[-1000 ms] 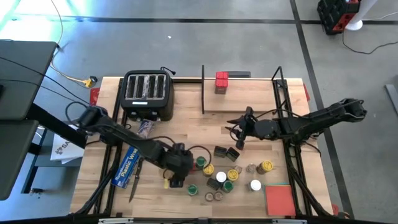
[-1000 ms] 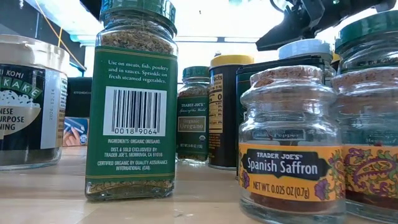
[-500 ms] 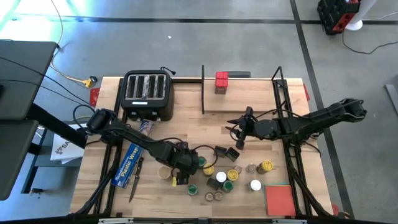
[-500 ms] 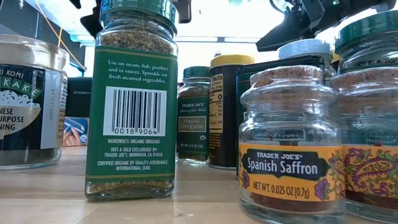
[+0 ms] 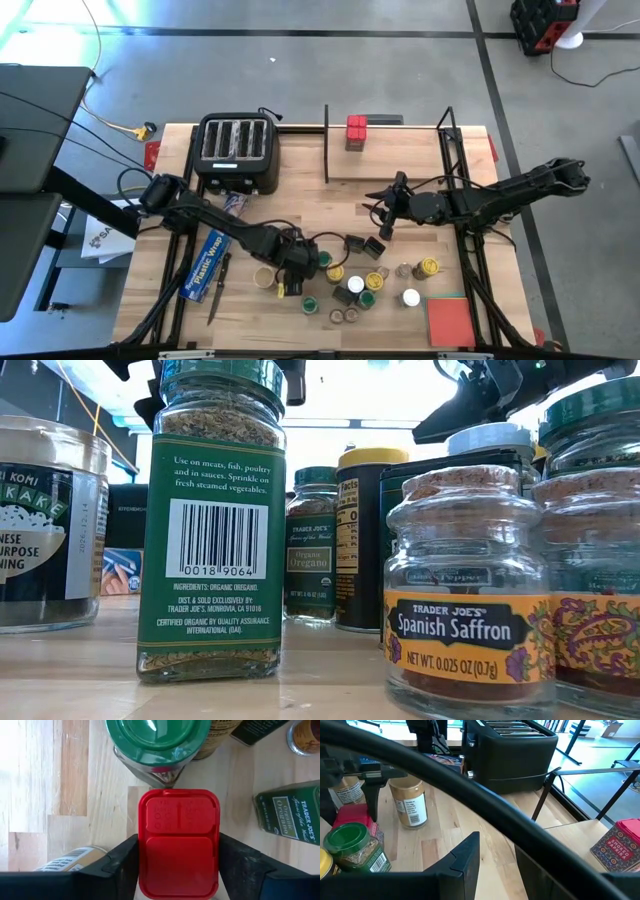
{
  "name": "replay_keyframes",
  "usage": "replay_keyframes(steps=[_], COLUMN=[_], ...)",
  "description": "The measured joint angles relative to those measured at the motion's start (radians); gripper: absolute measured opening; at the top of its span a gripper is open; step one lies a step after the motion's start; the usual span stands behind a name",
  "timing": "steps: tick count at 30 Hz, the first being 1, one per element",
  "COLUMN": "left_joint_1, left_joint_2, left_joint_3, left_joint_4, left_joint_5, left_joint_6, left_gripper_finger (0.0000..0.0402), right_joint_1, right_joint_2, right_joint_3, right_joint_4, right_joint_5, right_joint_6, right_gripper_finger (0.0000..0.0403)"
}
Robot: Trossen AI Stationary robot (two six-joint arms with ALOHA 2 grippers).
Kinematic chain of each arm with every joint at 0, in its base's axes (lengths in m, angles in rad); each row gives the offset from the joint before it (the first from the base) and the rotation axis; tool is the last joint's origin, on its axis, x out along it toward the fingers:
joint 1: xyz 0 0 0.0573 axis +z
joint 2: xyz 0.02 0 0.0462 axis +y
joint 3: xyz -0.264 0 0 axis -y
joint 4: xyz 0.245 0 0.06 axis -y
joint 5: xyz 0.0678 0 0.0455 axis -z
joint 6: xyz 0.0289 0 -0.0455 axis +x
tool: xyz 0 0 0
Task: Shelf spices
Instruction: Put the red seasoning can on the shelf aligned with the other red seasoning can
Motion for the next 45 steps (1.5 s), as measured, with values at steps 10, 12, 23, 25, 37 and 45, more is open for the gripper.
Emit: replay_keyframes(steps=[10, 12, 23, 25, 37, 45], left_joint_1=[0.040, 0.054, 0.240, 0.295, 0.543, 0.627], left_joint_2=[-0.045, -0.050, -0.036, -0.010, 0.327, 0.469], left_joint_3=[0.099, 0.165, 0.454, 0.491, 0.853, 0.954], left_joint_4=[-0.093, -0.168, -0.310, -0.288, -0.221, -0.228], left_joint_5=[0.040, 0.023, -0.093, -0.093, -0.058, -0.037], left_joint_6=[0.019, 0.034, 0.264, 0.351, 0.783, 0.855], left_gripper_finger=[0.0212, 0.0212, 0.0212, 0.0212, 0.0212, 0.0212], right_joint_1=[0.095, 0.118, 0.220, 0.229, 0.233, 0.233], right_joint_2=[-0.131, -0.161, -0.251, -0.254, -0.254, -0.254], right_joint_3=[0.001, 0.002, 0.002, 0.002, 0.002, 0.002], right_joint_4=[0.000, -0.002, -0.098, -0.108, -0.174, -0.260], right_joint_5=[0.086, 0.105, 0.290, 0.305, 0.352, 0.381], right_joint_6=[-0.010, -0.018, -0.008, -0.006, 0.076, 0.166], right_gripper_finger=[0.0116, 0.0116, 0.0116, 0.0116, 0.0116, 0.0116])
